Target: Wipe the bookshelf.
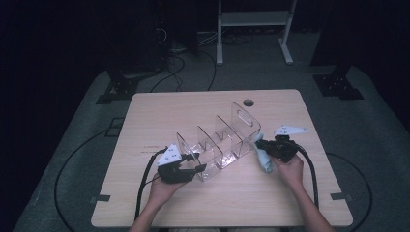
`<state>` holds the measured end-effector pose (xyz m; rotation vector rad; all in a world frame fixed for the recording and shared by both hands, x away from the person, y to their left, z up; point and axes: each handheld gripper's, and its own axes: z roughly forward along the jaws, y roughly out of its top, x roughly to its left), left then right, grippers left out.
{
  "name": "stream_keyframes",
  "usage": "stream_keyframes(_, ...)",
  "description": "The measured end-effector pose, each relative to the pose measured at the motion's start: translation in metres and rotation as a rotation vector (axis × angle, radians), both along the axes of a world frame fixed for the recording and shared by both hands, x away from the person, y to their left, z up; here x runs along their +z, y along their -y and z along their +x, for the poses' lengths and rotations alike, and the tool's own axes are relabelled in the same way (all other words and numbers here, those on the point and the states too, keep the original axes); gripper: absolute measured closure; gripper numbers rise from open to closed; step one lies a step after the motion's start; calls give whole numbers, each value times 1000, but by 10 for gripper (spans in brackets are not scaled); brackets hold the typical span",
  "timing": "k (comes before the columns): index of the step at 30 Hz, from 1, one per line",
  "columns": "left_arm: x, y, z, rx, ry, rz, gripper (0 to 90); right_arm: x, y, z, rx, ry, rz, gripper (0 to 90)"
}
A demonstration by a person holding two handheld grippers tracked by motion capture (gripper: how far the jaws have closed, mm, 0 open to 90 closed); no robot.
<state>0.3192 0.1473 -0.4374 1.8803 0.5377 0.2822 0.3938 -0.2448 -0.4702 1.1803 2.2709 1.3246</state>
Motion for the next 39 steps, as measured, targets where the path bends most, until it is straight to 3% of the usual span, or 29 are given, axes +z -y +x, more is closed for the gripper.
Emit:
stream_keyframes(3, 0, 0, 0, 2, 1, -1, 467, -20, -2, 5, 4, -62, -13, 813)
stream_keyframes(5, 0, 0, 0, 3, 0, -2, 467, -19, -1, 4, 2, -66, -8, 812)
stream_keyframes(12, 0, 1, -1, 9, 1, -2, 466, 27, 8, -16, 6, 70, 52, 813)
stream_keyframes(16, 0, 1, -2, 13, 1, -2, 466, 48, -1, -32, 61, 130, 88, 810)
stream_keyframes(18, 0, 1, -2, 13, 2, -2, 466, 53, -14, -36, 100, 128, 82, 809)
stream_keyframes(22, 0, 1, -3, 16, 3, -3, 467, 52, -35, -38, 137, 135, 56, 810)
stream_keyframes(24, 0, 1, -3, 19, 0, -3, 467, 46, -40, -38, 111, 150, 81, 814)
stream_keyframes(27, 0, 1, -3, 20, 2, -2, 467, 38, -39, -37, 110, 118, 131, 818)
stream_keyframes(31, -1, 1, -3, 21, 3, -3, 467, 16, -50, -38, 125, 56, 26, 818)
stream_keyframes(34, -1, 1, -4, 24, 3, -5, 467, 12, -54, -38, 129, 38, -4, 818)
stream_keyframes(39, -1, 1, -4, 24, 5, -7, 467, 37, -50, -48, 111, 135, 33, 819)
